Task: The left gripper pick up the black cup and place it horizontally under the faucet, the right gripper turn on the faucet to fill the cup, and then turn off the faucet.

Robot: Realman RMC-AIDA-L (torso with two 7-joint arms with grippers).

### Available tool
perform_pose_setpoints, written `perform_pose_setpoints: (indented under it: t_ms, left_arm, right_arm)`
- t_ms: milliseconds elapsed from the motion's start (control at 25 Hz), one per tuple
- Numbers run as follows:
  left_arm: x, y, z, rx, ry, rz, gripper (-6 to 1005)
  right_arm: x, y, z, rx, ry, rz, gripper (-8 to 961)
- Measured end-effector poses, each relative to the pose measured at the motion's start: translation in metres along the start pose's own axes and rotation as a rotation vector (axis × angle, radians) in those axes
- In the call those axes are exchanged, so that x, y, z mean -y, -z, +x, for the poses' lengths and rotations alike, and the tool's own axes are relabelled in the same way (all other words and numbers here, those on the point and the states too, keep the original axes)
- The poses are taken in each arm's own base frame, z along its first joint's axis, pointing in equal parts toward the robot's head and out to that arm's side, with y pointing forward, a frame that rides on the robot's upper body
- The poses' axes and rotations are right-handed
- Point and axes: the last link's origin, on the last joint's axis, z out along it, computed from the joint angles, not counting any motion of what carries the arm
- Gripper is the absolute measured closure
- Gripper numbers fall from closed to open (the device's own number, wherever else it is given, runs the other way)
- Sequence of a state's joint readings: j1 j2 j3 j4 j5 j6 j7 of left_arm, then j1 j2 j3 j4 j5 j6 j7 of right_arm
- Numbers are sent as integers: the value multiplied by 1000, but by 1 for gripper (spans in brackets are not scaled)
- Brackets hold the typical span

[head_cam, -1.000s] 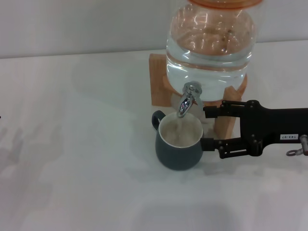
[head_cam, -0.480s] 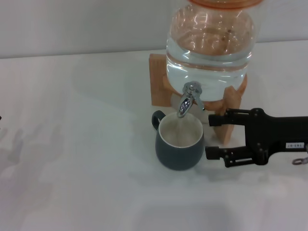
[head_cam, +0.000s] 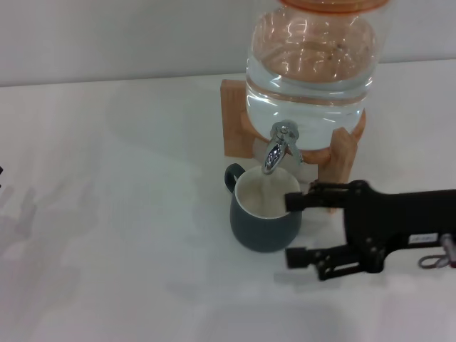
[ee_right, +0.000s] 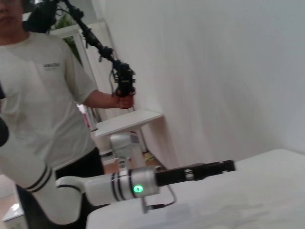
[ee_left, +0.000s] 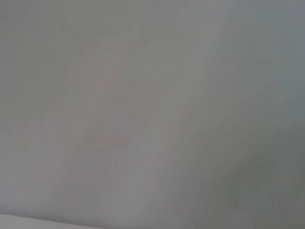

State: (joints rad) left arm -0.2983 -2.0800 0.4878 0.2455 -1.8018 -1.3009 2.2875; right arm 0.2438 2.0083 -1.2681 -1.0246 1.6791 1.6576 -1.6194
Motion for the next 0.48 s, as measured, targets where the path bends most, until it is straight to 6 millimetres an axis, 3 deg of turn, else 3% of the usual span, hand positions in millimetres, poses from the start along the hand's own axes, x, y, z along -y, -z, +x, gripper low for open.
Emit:
perform_pose_setpoints:
  t_ms: [280,480]
  left_arm:
    - [-1,0,0,-1,-2,-3,597]
    - [-1,1,0,-2,-2,-4,597]
  right_arm:
    - [-5,-33,-2,-36,36,-44,110]
    - [-6,-46,-5,-27,38,-39,124]
